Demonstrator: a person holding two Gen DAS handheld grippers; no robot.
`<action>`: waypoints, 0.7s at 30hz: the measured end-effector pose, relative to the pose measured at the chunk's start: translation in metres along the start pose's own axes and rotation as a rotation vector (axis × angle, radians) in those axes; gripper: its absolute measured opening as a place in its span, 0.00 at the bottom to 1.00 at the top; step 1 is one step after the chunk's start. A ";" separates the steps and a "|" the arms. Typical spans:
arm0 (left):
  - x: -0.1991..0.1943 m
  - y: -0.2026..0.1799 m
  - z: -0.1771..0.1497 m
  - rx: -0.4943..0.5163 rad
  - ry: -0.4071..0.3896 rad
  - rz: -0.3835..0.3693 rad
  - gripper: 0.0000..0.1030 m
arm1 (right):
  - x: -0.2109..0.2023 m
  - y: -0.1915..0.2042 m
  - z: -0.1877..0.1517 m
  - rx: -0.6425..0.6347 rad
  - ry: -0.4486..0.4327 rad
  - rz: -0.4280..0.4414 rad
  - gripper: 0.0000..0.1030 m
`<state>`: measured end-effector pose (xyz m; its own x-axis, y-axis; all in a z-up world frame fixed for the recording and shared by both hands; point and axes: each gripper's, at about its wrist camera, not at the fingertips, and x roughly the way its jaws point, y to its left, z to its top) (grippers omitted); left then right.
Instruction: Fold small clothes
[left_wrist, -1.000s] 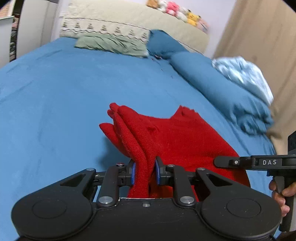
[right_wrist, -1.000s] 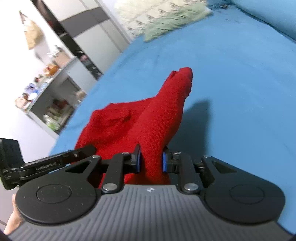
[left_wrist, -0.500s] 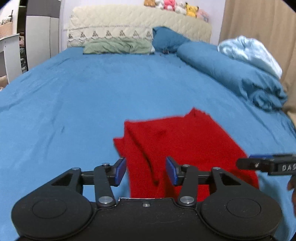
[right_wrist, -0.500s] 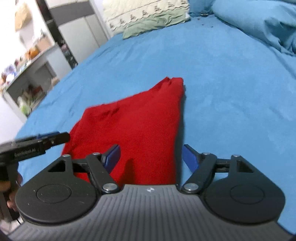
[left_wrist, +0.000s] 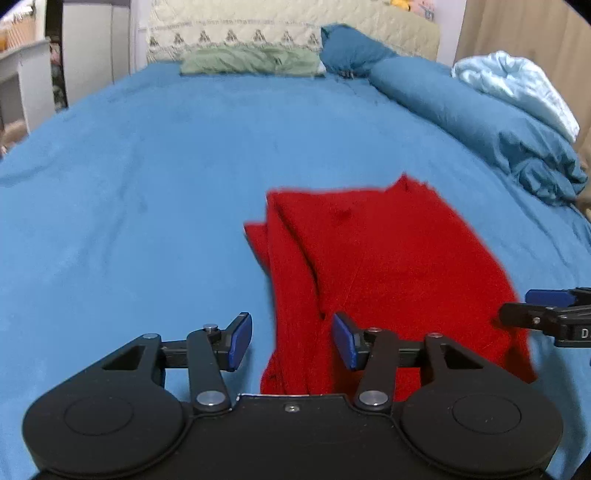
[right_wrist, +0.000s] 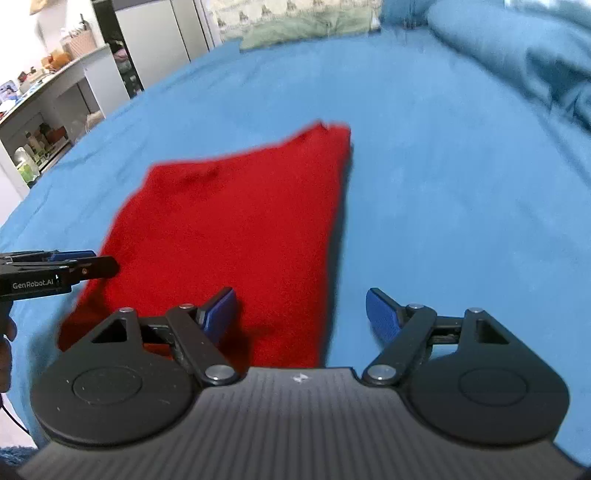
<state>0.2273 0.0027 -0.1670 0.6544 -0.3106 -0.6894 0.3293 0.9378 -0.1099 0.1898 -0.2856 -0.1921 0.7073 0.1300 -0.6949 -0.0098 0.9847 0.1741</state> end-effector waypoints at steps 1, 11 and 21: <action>-0.013 -0.001 0.003 -0.007 -0.012 -0.006 0.52 | -0.010 0.004 0.005 -0.011 -0.014 0.000 0.91; -0.153 -0.027 0.028 -0.045 -0.093 0.027 0.82 | -0.157 0.030 0.028 0.030 -0.095 -0.044 1.00; -0.255 -0.064 0.000 -0.002 -0.125 0.117 1.00 | -0.270 0.066 0.006 -0.030 -0.076 -0.145 1.00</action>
<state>0.0398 0.0219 0.0157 0.7678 -0.2162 -0.6031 0.2450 0.9689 -0.0354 0.0024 -0.2565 0.0116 0.7543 -0.0220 -0.6562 0.0757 0.9957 0.0537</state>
